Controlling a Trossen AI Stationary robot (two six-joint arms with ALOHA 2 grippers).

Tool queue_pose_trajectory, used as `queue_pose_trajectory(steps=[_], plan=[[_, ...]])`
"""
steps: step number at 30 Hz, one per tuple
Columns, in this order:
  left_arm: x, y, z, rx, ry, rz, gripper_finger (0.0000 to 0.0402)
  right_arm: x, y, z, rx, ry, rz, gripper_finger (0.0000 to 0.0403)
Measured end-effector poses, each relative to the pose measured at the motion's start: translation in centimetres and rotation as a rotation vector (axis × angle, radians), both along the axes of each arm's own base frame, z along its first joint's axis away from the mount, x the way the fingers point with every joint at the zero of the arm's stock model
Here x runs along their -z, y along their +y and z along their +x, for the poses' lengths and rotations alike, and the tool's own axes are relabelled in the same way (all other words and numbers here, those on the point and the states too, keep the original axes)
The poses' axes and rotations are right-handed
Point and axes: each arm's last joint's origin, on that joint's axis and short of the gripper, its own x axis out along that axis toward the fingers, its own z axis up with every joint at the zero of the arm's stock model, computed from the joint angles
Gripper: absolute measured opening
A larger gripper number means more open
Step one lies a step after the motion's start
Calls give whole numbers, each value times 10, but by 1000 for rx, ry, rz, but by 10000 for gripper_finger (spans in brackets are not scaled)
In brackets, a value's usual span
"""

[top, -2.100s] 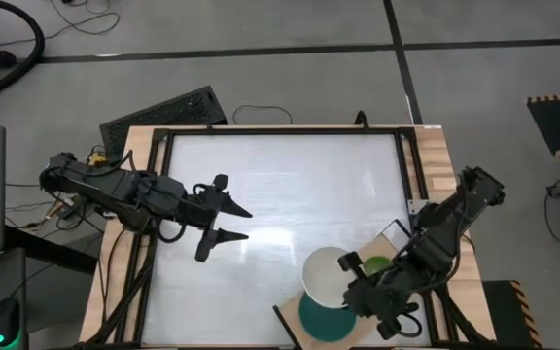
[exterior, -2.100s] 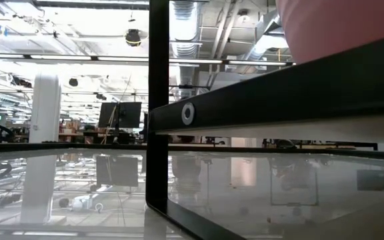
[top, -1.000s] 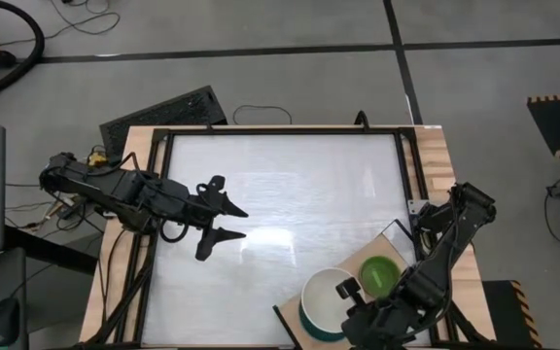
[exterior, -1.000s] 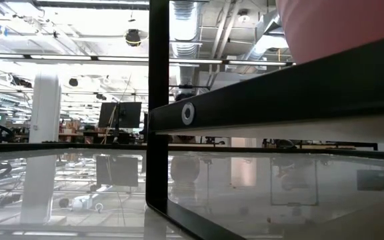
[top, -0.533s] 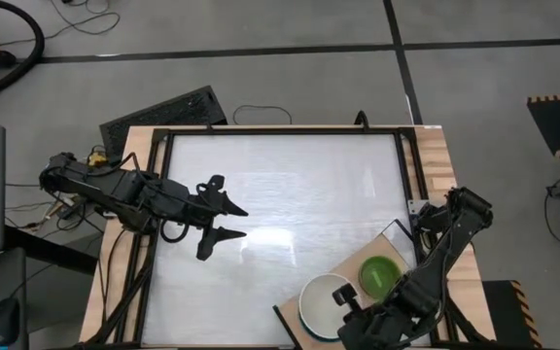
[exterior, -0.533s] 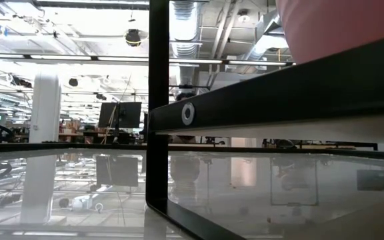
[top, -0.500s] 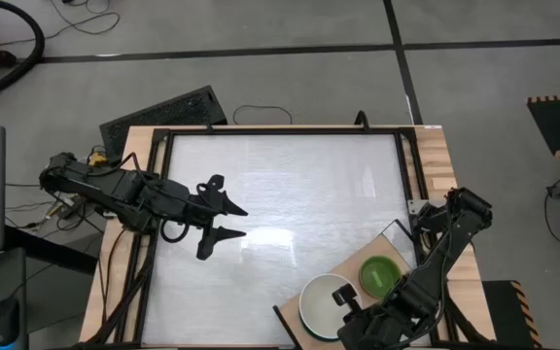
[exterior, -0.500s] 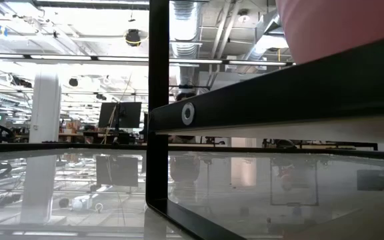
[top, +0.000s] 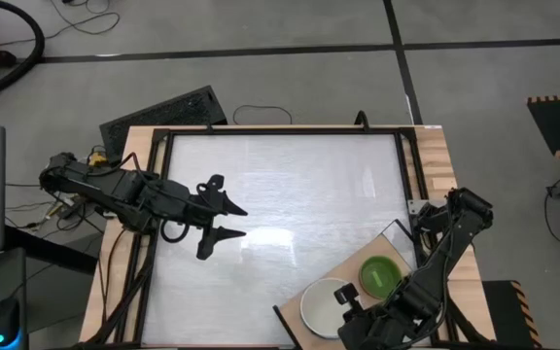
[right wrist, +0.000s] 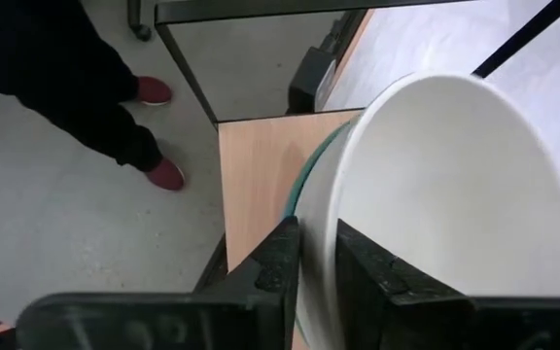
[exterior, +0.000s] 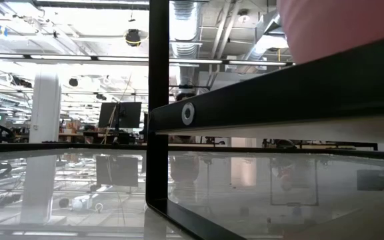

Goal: Place and stack bowls onto a shelf
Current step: Stack the white bowl on top of the dark green bowl on the shelf

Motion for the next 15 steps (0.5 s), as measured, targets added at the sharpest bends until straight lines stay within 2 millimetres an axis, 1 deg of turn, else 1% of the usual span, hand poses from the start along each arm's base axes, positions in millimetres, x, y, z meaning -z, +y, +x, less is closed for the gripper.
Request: queue_pose_trajectory(steps=[5,8,12,15], plan=[[0,0,0,0,0,0,219,0,0,0,2,1,1,112],[0,0,0,-1,0,-2,219,0,0,0,2,0,1,146],[0,0,0,-5,1,-13,219,0,2,-1,-9,-11,-3,205],[0,0,0,-6,2,-14,219,-7,3,-1,5,-20,32,228]])
